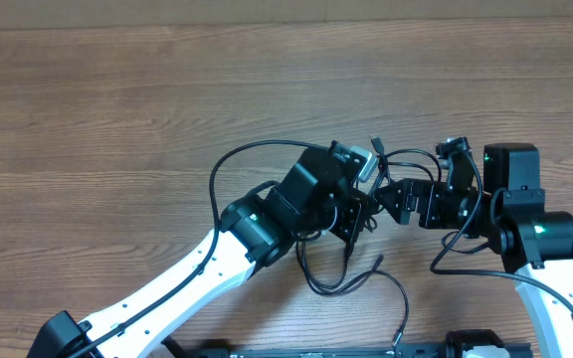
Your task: Untangle cables
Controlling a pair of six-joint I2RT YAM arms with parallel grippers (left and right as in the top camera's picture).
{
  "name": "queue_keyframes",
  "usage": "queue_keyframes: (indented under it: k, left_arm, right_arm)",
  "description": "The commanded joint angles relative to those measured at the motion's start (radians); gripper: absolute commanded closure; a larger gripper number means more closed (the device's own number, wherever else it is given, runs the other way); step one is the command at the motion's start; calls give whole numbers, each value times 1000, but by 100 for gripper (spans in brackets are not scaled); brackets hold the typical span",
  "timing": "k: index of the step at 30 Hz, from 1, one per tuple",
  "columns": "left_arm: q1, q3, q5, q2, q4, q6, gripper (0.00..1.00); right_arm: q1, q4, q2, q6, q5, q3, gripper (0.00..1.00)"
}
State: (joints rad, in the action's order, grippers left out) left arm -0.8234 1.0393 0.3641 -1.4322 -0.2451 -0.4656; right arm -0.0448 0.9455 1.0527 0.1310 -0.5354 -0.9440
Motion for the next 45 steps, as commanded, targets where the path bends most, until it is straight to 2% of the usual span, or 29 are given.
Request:
queue_keyframes:
  k: [1, 5, 8, 13, 18, 22, 29, 33, 37, 45]
  left_arm:
    - [-11, 7, 11, -4, 10, -1, 96]
    - [-11, 7, -48, -4, -8, -2, 96]
    - [-11, 7, -38, -4, -13, -3, 96]
    - [-16, 7, 45, -4, -12, 4, 96]
    - [-16, 7, 214, -4, -23, 92, 96]
    - [-16, 7, 338, -4, -57, 147, 96]
    - [-16, 7, 382, -4, -131, 175, 96]
    - [-16, 7, 498, -4, -135, 232, 96]
    - [-13, 7, 501, -3, -123, 242, 96]
    - [-13, 7, 497, 2, 2, 242, 96]
  right_arm:
    - [0, 17, -8, 64, 140, -5, 0]
    - [0, 19, -8, 64, 143, -5, 0]
    - [0, 18, -8, 64, 143, -5, 0]
    - [0, 19, -8, 95, 182, -5, 0]
    - [0, 10, -8, 109, 220, -5, 0]
    - [0, -5, -8, 109, 327, -5, 0]
    - [0, -19, -8, 195, 528, -5, 0]
    - [0, -43, -8, 195, 551, -5, 0]
    - [0, -23, -8, 195, 549, -5, 0]
    - [0, 69, -8, 195, 530, -5, 0]
